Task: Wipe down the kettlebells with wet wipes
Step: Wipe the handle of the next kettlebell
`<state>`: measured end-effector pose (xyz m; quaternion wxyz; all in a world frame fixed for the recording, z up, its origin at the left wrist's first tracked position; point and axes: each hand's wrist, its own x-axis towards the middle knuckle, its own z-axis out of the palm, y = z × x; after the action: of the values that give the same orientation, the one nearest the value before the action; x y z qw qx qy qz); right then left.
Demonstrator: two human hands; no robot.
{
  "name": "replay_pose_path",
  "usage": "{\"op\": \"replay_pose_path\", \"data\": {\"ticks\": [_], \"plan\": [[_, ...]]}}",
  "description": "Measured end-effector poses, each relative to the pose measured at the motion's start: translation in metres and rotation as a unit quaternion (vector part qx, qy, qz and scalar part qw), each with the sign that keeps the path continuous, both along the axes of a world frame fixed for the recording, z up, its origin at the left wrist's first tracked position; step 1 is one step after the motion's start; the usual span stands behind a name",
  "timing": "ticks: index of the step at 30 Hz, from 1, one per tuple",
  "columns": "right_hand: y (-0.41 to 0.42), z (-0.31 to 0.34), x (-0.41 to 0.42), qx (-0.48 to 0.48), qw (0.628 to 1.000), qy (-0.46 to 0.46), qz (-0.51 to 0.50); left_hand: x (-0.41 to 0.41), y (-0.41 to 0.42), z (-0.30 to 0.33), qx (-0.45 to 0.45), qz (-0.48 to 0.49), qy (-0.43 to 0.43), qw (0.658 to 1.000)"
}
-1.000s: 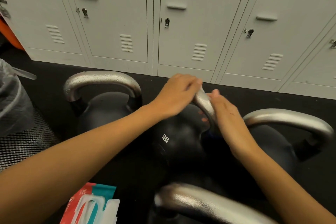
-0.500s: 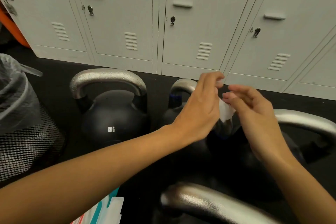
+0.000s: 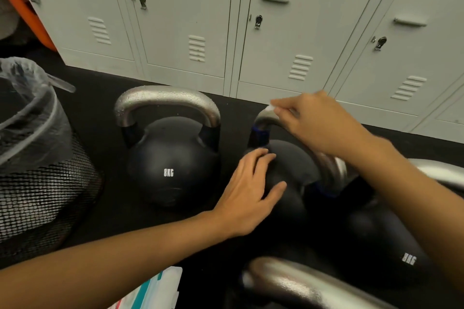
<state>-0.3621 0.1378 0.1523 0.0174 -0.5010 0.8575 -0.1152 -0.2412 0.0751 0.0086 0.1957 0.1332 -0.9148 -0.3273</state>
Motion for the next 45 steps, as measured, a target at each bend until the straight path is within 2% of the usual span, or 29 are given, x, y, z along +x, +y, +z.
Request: {"op": "replay_pose_path", "data": {"ticks": [5, 12, 15, 17, 20, 23, 25, 26, 28, 32, 36, 40, 45], "plan": [[-0.064, 0.004, -0.025, 0.164, 0.984, -0.055, 0.037, 0.003, -0.006, -0.01, -0.034, -0.037, -0.011, 0.999], [-0.128, -0.031, -0.029, 0.42, 0.905, -0.008, 0.063, 0.006, -0.01, -0.011, -0.067, -0.048, -0.004, 0.997], [-0.137, -0.038, -0.02, 0.475, 0.876, 0.042, 0.075, 0.006, -0.011, -0.013, -0.054, -0.051, -0.001, 0.997], [-0.136, -0.033, -0.018, 0.473, 0.876, 0.037, 0.088, 0.006, -0.012, -0.013, -0.045, -0.054, 0.002, 0.998], [-0.123, -0.012, -0.025, 0.428, 0.897, -0.018, 0.108, 0.006, -0.013, -0.014, -0.047, -0.058, 0.004, 0.997], [-0.105, 0.014, -0.041, 0.339, 0.927, -0.132, 0.094, 0.007, -0.013, -0.015, -0.052, -0.056, 0.004, 0.997], [-0.099, 0.02, -0.049, 0.302, 0.927, -0.214, 0.068, 0.007, -0.013, -0.015, -0.052, -0.057, 0.007, 0.997], [-0.1, 0.019, -0.05, 0.298, 0.926, -0.222, 0.059, 0.007, -0.013, -0.015, -0.051, -0.058, 0.006, 0.997], [-0.109, 0.011, -0.046, 0.323, 0.927, -0.182, 0.05, 0.007, -0.013, -0.015, -0.054, -0.058, 0.002, 0.997], [-0.124, -0.014, -0.02, 0.416, 0.904, -0.007, 0.093, 0.007, -0.014, -0.016, -0.065, -0.054, 0.002, 0.996], [-0.114, -0.023, -0.005, 0.426, 0.879, 0.135, 0.168, 0.007, -0.013, -0.017, -0.074, -0.052, 0.0, 0.996], [-0.098, -0.005, -0.012, 0.391, 0.894, 0.098, 0.198, 0.008, -0.014, -0.017, -0.077, -0.058, -0.02, 0.995], [-0.069, 0.019, -0.026, 0.262, 0.948, 0.043, 0.177, 0.008, -0.015, -0.018, -0.082, -0.061, -0.025, 0.994]]}}
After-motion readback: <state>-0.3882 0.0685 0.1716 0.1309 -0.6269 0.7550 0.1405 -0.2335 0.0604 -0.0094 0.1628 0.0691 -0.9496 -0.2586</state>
